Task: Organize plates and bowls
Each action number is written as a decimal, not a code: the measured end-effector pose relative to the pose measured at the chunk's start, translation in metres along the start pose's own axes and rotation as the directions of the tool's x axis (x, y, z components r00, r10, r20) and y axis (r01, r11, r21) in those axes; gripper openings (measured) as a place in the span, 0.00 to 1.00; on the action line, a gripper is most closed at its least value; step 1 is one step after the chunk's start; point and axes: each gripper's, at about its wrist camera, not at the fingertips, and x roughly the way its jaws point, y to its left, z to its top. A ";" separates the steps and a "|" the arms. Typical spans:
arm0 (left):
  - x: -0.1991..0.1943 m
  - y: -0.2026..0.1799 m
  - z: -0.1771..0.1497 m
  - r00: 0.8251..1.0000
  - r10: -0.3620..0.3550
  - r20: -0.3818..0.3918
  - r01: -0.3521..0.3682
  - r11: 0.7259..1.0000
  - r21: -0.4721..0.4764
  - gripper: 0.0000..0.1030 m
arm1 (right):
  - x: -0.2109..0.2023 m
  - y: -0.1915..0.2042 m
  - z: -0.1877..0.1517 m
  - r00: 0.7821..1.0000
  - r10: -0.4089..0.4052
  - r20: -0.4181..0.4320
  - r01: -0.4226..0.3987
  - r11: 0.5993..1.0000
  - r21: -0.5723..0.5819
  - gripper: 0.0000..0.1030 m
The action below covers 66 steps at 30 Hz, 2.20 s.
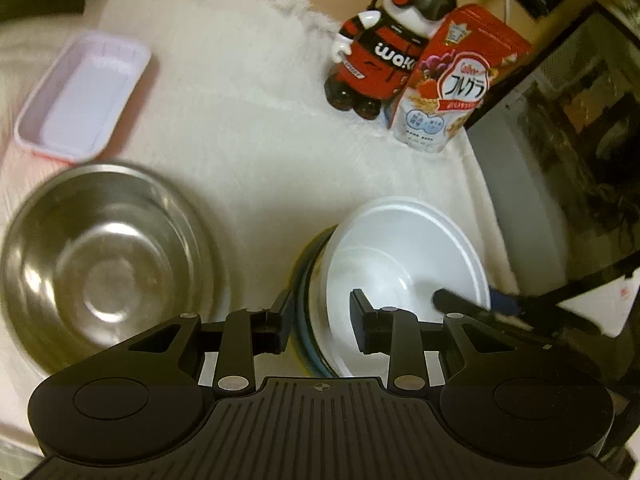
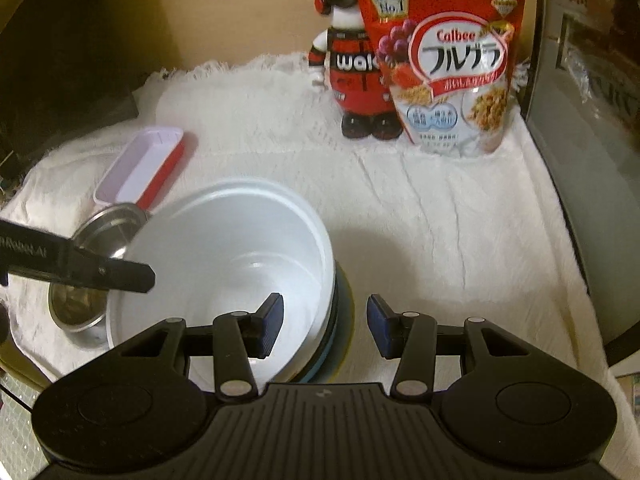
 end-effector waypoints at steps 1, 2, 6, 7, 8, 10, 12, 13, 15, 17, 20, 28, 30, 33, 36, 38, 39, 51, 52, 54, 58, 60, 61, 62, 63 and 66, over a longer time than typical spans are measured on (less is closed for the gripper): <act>0.002 -0.003 0.001 1.000 0.008 -0.004 -0.008 1.000 0.018 0.32 | -0.001 -0.001 0.002 1.000 0.001 0.004 -0.001 1.000 0.005 0.45; 0.003 -0.003 0.002 1.000 0.012 -0.010 -0.012 1.000 0.023 0.32 | -0.001 -0.001 0.003 1.000 0.002 0.008 -0.002 1.000 0.010 0.45; 0.017 -0.003 0.002 0.998 0.051 -0.044 -0.049 0.998 0.036 0.32 | 0.002 -0.001 0.000 1.000 0.000 -0.020 0.000 1.000 -0.002 0.45; 0.020 -0.003 0.001 0.997 0.055 -0.053 -0.053 0.998 0.038 0.32 | 0.004 -0.002 -0.001 1.000 -0.001 -0.030 0.001 1.000 0.004 0.45; 0.023 -0.002 0.001 0.996 0.060 -0.061 -0.057 0.998 0.041 0.32 | 0.007 -0.004 -0.003 0.999 0.000 -0.042 0.001 1.000 0.013 0.45; 0.029 -0.002 0.001 0.995 0.069 -0.075 -0.065 0.997 0.049 0.32 | 0.012 -0.010 -0.006 0.998 0.006 -0.068 -0.003 0.999 0.046 0.45; 0.034 -0.003 0.003 0.994 0.078 -0.083 -0.073 0.996 0.058 0.33 | 0.018 -0.016 -0.009 0.996 0.028 -0.089 -0.021 0.996 0.084 0.47; 0.036 -0.004 0.004 0.992 0.086 -0.087 -0.081 0.995 0.064 0.32 | 0.021 -0.019 -0.009 0.994 0.041 -0.100 -0.030 0.994 0.104 0.48; 0.040 -0.006 0.007 0.990 0.101 -0.095 -0.094 0.993 0.074 0.32 | 0.028 -0.022 -0.009 0.991 0.052 -0.125 -0.037 0.991 0.126 0.48; 0.044 -0.010 0.009 0.989 0.102 -0.103 -0.093 0.991 0.093 0.32 | 0.033 -0.022 -0.010 0.988 0.062 -0.141 -0.043 0.990 0.136 0.48; 0.046 -0.016 0.011 0.986 0.120 -0.116 -0.104 0.986 0.131 0.34 | 0.041 -0.023 -0.010 0.982 0.094 -0.167 -0.068 0.985 0.156 0.48; 0.053 -0.020 0.017 0.981 0.122 -0.150 -0.095 0.979 0.180 0.35 | 0.057 -0.031 -0.008 0.970 0.138 -0.200 -0.095 0.973 0.212 0.51; 0.056 -0.017 0.019 0.980 0.110 -0.168 -0.080 0.981 0.177 0.35 | 0.063 -0.033 -0.008 0.964 0.153 -0.216 -0.101 0.967 0.236 0.51; 0.061 -0.011 0.023 0.977 0.098 -0.191 -0.067 0.985 0.162 0.35 | 0.068 -0.036 -0.010 0.956 0.189 -0.226 -0.123 0.953 0.277 0.53; 0.065 -0.007 0.024 0.973 0.065 -0.221 -0.035 0.990 0.138 0.36 | 0.069 -0.037 -0.011 0.954 0.199 -0.224 -0.130 0.948 0.290 0.53; 0.066 -0.006 0.025 0.970 0.040 -0.241 -0.012 0.993 0.115 0.43 | 0.069 -0.038 -0.012 0.953 0.205 -0.223 -0.132 0.944 0.303 0.53; 0.067 -0.006 0.026 0.968 0.034 -0.247 -0.007 0.994 0.110 0.44 | 0.069 -0.038 -0.012 0.952 0.206 -0.225 -0.131 0.942 0.310 0.53; 0.073 -0.021 0.023 0.961 0.062 -0.270 -0.015 0.985 0.171 0.62 | 0.076 -0.024 -0.016 0.937 0.253 -0.239 -0.161 0.924 0.348 0.58; 0.073 -0.022 0.023 0.961 0.062 -0.268 -0.014 0.984 0.175 0.64 | 0.076 -0.026 -0.017 0.936 0.262 -0.236 -0.168 0.919 0.356 0.58; 0.074 -0.024 0.020 0.963 0.067 -0.261 -0.017 0.982 0.188 0.64 | 0.077 -0.026 -0.017 0.935 0.271 -0.231 -0.174 0.914 0.367 0.58; 0.078 -0.019 0.020 0.965 0.047 -0.258 -0.009 0.989 0.145 0.63 | 0.077 -0.025 -0.018 0.934 0.276 -0.228 -0.180 0.912 0.368 0.61; 0.078 -0.017 0.020 0.964 0.043 -0.262 -0.009 0.992 0.129 0.63 | 0.077 -0.024 -0.017 0.933 0.277 -0.229 -0.182 0.914 0.362 0.61; 0.078 -0.017 0.021 0.962 0.043 -0.268 -0.010 0.992 0.125 0.63 | 0.077 -0.023 -0.017 0.934 0.274 -0.230 -0.180 0.916 0.359 0.61; 0.079 -0.016 0.022 0.961 0.044 -0.275 -0.010 0.992 0.124 0.63 | 0.077 -0.022 -0.016 0.934 0.273 -0.231 -0.179 0.916 0.358 0.61; 0.079 -0.015 0.023 0.960 0.045 -0.278 -0.011 0.992 0.122 0.63 | 0.077 -0.022 -0.014 0.934 0.273 -0.229 -0.180 0.916 0.359 0.61; 0.079 -0.012 0.028 0.963 0.047 -0.267 -0.017 0.993 0.113 0.63 | 0.080 -0.020 -0.007 0.936 0.273 -0.221 -0.187 0.919 0.346 0.60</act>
